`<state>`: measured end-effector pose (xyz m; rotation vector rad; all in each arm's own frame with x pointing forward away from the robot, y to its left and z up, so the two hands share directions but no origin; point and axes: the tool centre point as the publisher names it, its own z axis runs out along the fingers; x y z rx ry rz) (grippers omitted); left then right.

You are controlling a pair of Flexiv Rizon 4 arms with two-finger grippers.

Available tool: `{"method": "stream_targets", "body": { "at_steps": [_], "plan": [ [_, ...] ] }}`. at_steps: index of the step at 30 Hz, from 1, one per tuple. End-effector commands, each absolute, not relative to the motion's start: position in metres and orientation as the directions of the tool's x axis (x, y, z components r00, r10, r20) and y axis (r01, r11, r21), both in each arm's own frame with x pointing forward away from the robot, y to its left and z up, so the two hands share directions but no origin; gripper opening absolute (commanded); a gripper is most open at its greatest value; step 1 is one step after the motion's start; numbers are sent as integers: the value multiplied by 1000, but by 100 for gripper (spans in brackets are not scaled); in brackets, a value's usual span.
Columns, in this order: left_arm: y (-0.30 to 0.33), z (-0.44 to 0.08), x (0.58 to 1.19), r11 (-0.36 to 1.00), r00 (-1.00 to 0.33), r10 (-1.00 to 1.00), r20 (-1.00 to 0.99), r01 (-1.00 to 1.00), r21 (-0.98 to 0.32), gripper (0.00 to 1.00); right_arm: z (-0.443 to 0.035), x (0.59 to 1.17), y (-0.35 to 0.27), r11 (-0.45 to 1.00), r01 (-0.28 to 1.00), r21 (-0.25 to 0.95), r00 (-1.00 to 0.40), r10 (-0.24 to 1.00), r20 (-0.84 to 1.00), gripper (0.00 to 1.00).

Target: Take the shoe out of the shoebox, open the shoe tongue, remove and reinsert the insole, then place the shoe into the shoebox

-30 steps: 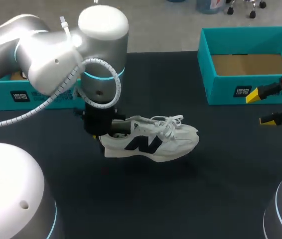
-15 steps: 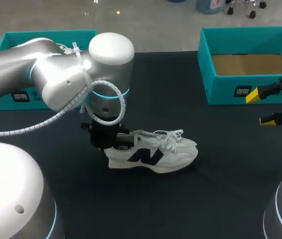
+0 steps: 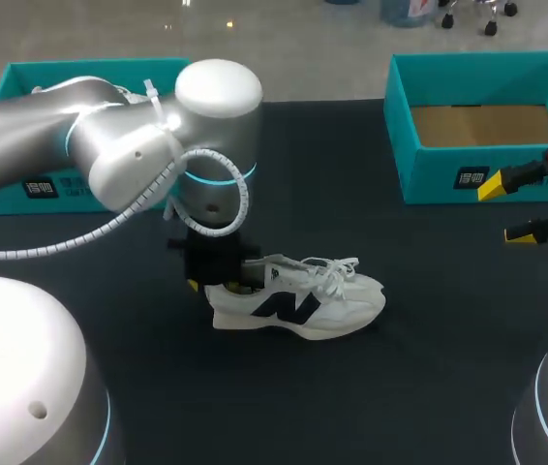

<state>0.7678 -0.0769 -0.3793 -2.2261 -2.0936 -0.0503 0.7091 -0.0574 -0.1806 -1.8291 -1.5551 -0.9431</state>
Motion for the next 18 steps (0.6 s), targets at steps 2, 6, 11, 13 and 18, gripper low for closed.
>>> {"method": "stream_targets", "body": {
  "at_steps": [2,6,11,13,18],
  "plan": [
    [-64,-351,758,-46,46,999,0,999,-13,100,-181,709,-57,-176,984,28,83,595,799,100],
    [-63,-334,757,-4,4,999,-48,1000,7,100,-181,709,-57,-176,984,28,83,595,799,100],
    [-57,-315,754,69,-63,988,-144,997,35,100,-181,709,-57,-176,984,28,83,595,799,100],
    [-51,-310,751,111,-96,966,-241,993,47,100,-181,709,-57,-176,984,28,83,595,799,100],
    [-38,-307,751,92,-107,868,-485,994,-55,100,-181,709,-57,-176,984,28,83,595,799,100]
  ]
}}
